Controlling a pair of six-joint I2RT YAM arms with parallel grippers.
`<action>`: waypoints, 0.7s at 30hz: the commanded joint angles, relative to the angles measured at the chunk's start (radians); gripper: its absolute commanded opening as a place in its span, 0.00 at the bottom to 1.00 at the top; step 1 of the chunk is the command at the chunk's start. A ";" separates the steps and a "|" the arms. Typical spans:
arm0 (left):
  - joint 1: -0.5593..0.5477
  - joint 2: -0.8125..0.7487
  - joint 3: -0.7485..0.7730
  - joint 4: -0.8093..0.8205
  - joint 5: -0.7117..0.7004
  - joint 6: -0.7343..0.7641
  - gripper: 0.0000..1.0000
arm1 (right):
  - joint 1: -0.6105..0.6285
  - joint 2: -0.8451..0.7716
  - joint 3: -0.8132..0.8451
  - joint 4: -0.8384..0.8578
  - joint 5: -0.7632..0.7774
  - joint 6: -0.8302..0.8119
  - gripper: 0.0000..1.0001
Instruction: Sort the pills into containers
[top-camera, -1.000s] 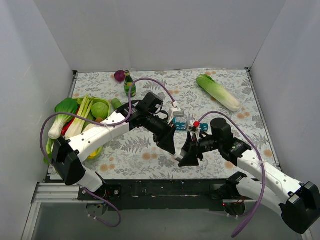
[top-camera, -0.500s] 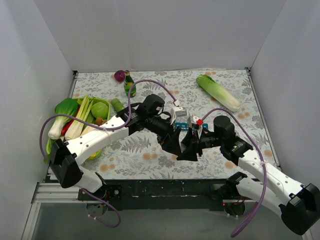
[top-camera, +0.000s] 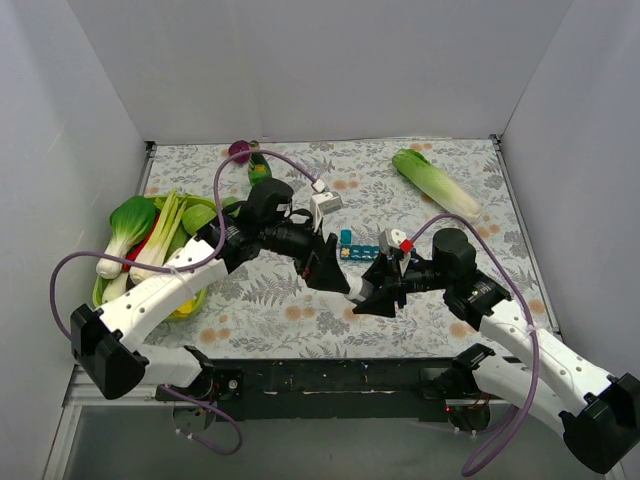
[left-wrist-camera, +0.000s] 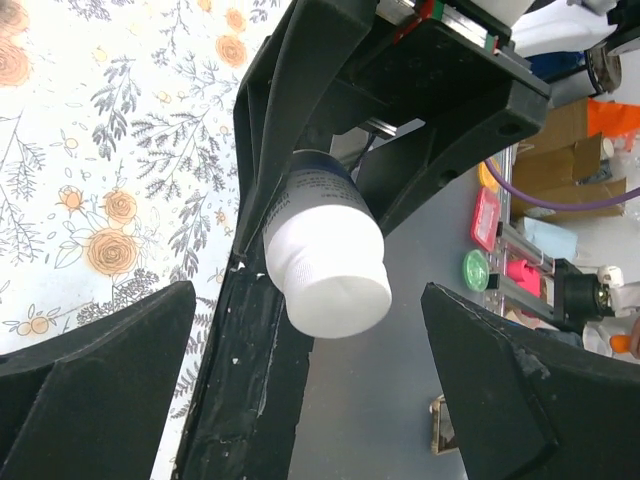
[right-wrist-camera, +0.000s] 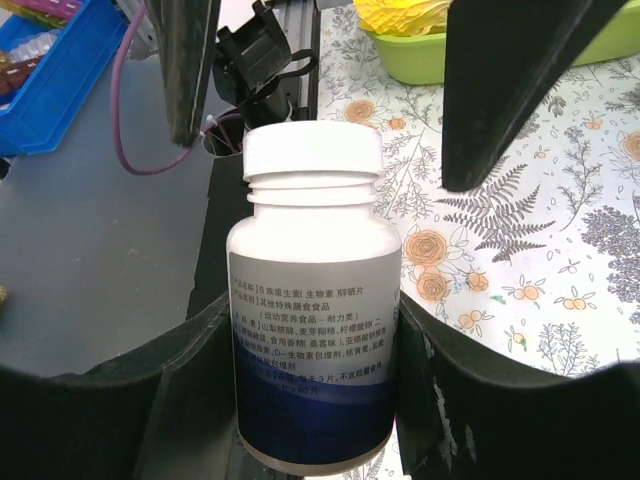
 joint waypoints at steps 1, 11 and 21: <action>0.039 -0.107 -0.041 0.085 0.006 -0.056 0.98 | -0.006 -0.020 0.063 -0.007 0.011 -0.084 0.02; 0.076 -0.325 -0.281 0.360 -0.150 -0.398 0.98 | -0.006 -0.037 0.125 -0.144 0.169 -0.339 0.02; 0.032 -0.275 -0.310 0.469 -0.334 -0.656 0.81 | 0.007 -0.025 0.153 -0.165 0.316 -0.457 0.02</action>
